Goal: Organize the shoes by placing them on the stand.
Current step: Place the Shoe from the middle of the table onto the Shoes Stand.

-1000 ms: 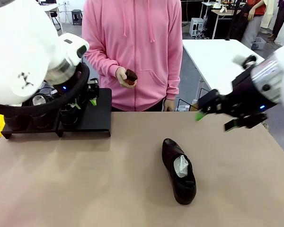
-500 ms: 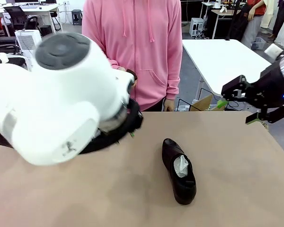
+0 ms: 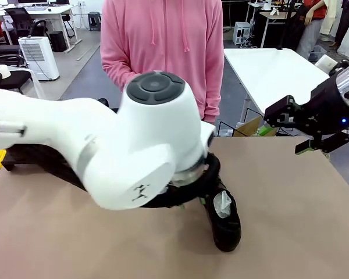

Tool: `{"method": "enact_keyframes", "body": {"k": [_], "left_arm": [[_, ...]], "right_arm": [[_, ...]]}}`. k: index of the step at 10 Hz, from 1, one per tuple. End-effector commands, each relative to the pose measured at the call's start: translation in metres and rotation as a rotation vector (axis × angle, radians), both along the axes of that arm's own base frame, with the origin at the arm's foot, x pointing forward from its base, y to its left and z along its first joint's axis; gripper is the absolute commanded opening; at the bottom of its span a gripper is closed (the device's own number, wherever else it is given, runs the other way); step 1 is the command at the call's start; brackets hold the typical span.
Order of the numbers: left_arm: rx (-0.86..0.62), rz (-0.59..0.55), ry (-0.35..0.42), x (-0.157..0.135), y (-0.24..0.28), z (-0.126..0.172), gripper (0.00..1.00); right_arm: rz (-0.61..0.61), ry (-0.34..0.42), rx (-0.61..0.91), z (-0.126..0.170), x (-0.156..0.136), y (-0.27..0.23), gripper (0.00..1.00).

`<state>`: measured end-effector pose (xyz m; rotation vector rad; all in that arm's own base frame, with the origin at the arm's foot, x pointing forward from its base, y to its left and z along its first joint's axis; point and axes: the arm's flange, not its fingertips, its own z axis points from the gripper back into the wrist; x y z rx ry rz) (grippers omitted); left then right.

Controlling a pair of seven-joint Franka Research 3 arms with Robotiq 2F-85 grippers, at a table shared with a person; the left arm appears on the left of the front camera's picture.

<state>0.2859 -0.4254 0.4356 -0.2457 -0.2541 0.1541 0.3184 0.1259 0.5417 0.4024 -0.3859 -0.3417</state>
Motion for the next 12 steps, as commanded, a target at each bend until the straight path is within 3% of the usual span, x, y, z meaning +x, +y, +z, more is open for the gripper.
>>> {"method": "enact_keyframes", "body": {"k": [1,2,5,12], "left_arm": [[-0.022,-0.065,0.003,0.015,-0.013,-0.009,0.48],[-0.022,-0.08,0.029,0.018,-0.021,-0.018,0.48],[-0.059,-0.138,0.011,0.019,-0.041,-0.028,0.48],[0.015,-0.102,-0.011,0.041,-0.065,-0.064,0.48]], "right_arm": [[0.021,-0.006,-0.002,0.0,0.002,-0.004,1.0],[0.021,-0.006,-0.002,0.0,0.002,-0.004,1.0],[0.021,-0.006,-0.002,0.0,0.002,-0.004,1.0],[0.021,-0.006,-0.002,0.0,0.002,-0.004,1.0]]}}
